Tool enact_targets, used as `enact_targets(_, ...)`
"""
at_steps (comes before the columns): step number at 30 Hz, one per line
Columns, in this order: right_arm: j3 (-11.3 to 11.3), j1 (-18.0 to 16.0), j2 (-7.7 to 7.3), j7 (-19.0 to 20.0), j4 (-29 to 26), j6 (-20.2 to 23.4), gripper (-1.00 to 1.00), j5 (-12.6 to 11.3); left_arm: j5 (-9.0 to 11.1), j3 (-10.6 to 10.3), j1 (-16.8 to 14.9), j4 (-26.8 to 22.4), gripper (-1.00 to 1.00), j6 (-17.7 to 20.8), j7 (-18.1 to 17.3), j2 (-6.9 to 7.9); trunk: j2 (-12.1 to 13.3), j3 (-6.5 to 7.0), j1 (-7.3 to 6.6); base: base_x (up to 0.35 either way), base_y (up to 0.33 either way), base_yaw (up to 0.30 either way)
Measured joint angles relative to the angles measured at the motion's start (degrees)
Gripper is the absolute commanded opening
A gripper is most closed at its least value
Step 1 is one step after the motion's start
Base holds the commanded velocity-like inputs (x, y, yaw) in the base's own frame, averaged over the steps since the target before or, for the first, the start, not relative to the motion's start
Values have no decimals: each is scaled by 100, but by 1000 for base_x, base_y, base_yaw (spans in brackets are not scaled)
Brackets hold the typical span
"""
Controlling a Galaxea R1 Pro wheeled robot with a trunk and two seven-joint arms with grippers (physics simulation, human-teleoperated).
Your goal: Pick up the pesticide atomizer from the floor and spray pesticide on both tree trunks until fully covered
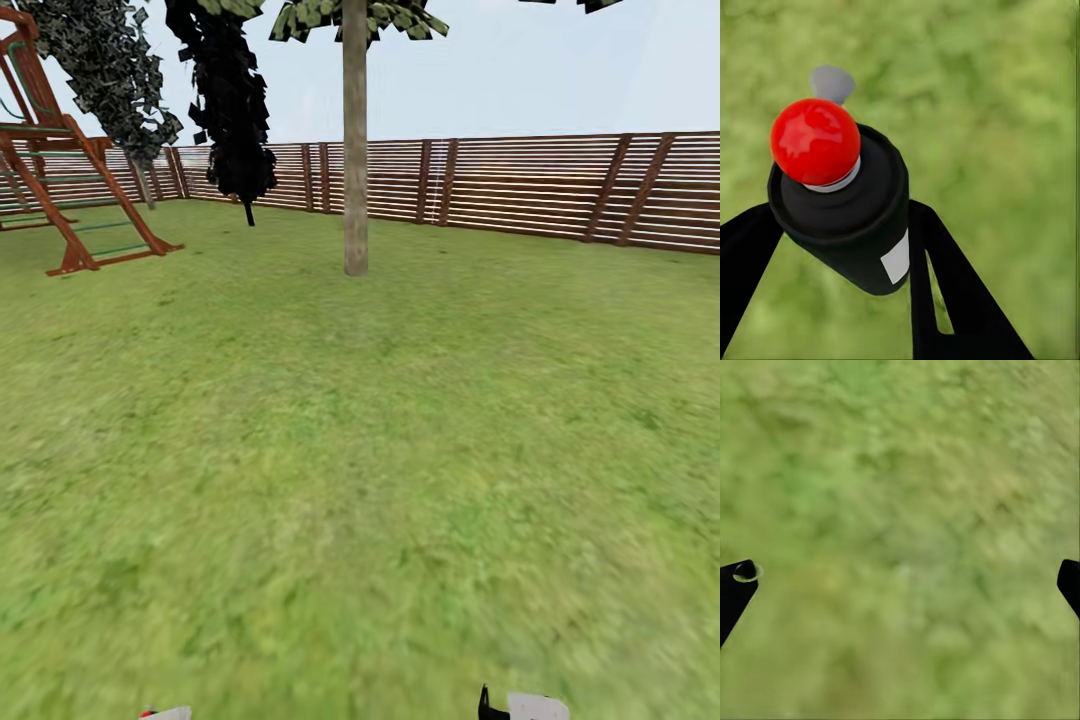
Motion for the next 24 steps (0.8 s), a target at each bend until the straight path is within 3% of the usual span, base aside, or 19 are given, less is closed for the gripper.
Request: enact_targets(24,-2,0,8,0,0,0,100,0,2,12,0,-3,-100,0,0,10,0,0,0,338,0,0)
